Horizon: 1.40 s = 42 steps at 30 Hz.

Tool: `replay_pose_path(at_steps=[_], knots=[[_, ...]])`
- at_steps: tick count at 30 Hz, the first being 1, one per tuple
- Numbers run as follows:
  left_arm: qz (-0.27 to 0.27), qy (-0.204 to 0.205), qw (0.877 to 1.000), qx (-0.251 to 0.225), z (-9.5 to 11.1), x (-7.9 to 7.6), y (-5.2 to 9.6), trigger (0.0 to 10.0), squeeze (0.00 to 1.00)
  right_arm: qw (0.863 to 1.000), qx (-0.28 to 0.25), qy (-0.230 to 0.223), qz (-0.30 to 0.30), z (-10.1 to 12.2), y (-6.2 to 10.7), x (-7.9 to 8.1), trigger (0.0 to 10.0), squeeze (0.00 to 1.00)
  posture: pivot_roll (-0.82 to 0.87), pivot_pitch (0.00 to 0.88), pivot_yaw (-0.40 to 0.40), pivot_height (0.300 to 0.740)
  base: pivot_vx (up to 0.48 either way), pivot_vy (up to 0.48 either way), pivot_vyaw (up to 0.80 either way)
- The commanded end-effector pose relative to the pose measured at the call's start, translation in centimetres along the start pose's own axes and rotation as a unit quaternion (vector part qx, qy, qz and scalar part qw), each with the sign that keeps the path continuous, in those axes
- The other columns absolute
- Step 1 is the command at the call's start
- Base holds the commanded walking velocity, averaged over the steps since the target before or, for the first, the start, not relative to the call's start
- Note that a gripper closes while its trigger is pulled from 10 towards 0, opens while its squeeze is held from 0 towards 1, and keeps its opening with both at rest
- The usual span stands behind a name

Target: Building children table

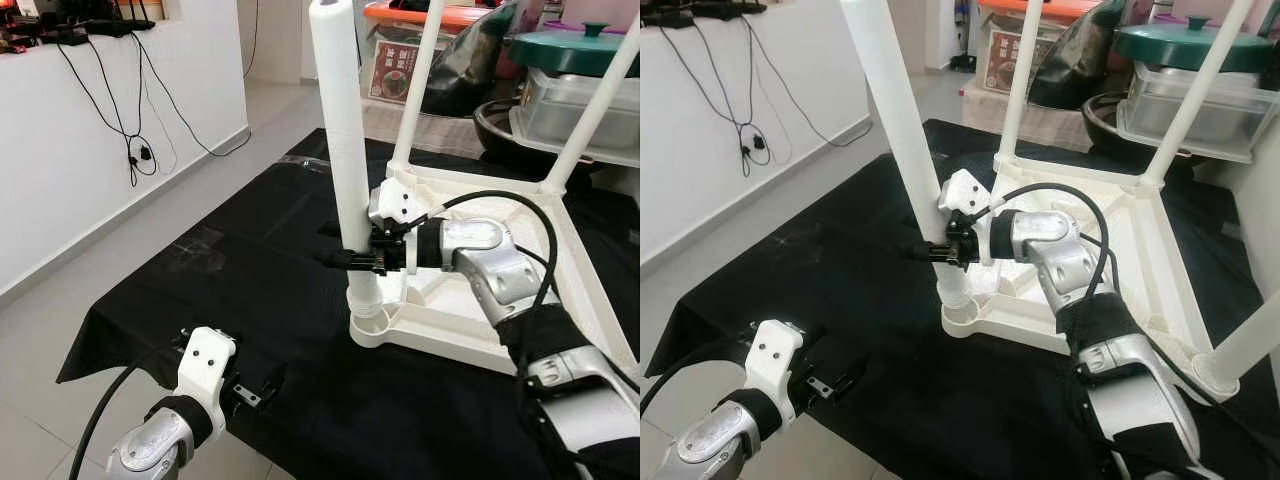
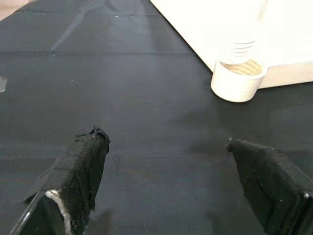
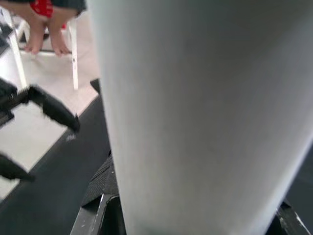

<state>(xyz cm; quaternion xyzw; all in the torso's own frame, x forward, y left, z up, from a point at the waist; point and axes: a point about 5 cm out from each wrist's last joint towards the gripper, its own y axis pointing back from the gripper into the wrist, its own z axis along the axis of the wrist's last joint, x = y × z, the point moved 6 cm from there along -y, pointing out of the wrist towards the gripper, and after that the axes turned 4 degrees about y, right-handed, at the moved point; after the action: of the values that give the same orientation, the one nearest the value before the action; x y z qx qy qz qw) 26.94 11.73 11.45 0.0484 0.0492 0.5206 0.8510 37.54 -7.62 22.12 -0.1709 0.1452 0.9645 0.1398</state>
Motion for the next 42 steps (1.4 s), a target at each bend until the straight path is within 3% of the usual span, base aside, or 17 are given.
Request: replay_pose_path(at_steps=[1,6,23,25,27,29,33,36,38,40,42], knots=[[-0.003,0.001,1.000,0.001,0.0,0.1,-0.1,10.0,0.00,1.000,0.014,0.000,0.012,-0.4,0.3,0.0,10.0,0.00,0.11,0.000,-0.059,0.740,0.000,0.000,0.00],[-0.004,0.004,1.000,0.001,-0.1,0.1,-0.2,10.0,0.00,0.999,0.023,0.000,0.040,-0.9,0.9,0.6,10.0,0.00,0.11,0.000,-0.060,0.740,0.000,0.000,0.00],[0.001,0.007,1.000,0.002,-0.3,0.3,-0.3,10.0,0.00,0.996,0.011,-0.008,0.093,-1.5,-0.1,3.4,10.0,0.00,0.11,0.000,-0.070,0.740,0.000,0.000,0.00],[0.003,0.008,1.000,0.001,-0.3,0.3,-0.3,10.0,0.00,0.994,0.006,-0.020,0.109,-1.9,-0.6,5.0,10.0,0.00,0.11,0.000,-0.074,0.740,0.000,0.000,0.00],[0.003,0.008,1.000,0.001,-0.3,0.3,-0.3,10.0,0.00,0.994,0.006,-0.020,0.109,-1.9,-0.6,5.0,10.0,0.00,0.11,0.000,-0.074,0.740,0.000,0.000,0.00],[0.005,0.008,1.000,0.001,-0.3,0.3,-0.3,10.0,0.00,0.992,0.008,-0.036,0.120,-2.5,-0.8,6.3,10.0,0.00,0.11,0.000,-0.074,0.740,0.000,0.000,0.00],[0.009,0.008,1.000,0.002,-0.4,0.5,-0.3,10.0,0.00,0.992,0.009,-0.056,0.117,-2.8,-0.9,6.6,10.0,0.00,0.11,0.000,-0.074,0.740,0.000,0.000,0.00],[0.015,0.010,1.000,0.002,-0.4,0.8,-0.3,10.0,0.00,0.991,0.009,-0.092,0.096,-3.3,-1.1,6.3,10.0,0.00,0.11,0.000,-0.076,0.740,0.000,0.000,0.00],[0.020,0.013,1.000,0.002,-0.4,1.0,-0.3,10.0,0.00,0.988,0.012,-0.140,0.063,-4.0,-1.4,5.7,10.0,0.00,0.11,0.000,-0.079,0.740,0.000,0.000,0.00],[0.020,0.013,1.000,0.002,-0.4,1.0,-0.3,10.0,0.00,0.988,0.012,-0.140,0.063,-4.0,-1.4,5.7,10.0,0.00,0.11,0.000,-0.079,0.740,0.000,0.000,0.00],[0.026,0.015,1.000,0.003,-0.5,1.1,-0.3,10.0,0.00,0.983,0.022,-0.184,0.011,-5.1,-1.9,4.8,10.0,0.00,0.11,0.000,-0.084,0.740,0.000,0.000,0.00]])
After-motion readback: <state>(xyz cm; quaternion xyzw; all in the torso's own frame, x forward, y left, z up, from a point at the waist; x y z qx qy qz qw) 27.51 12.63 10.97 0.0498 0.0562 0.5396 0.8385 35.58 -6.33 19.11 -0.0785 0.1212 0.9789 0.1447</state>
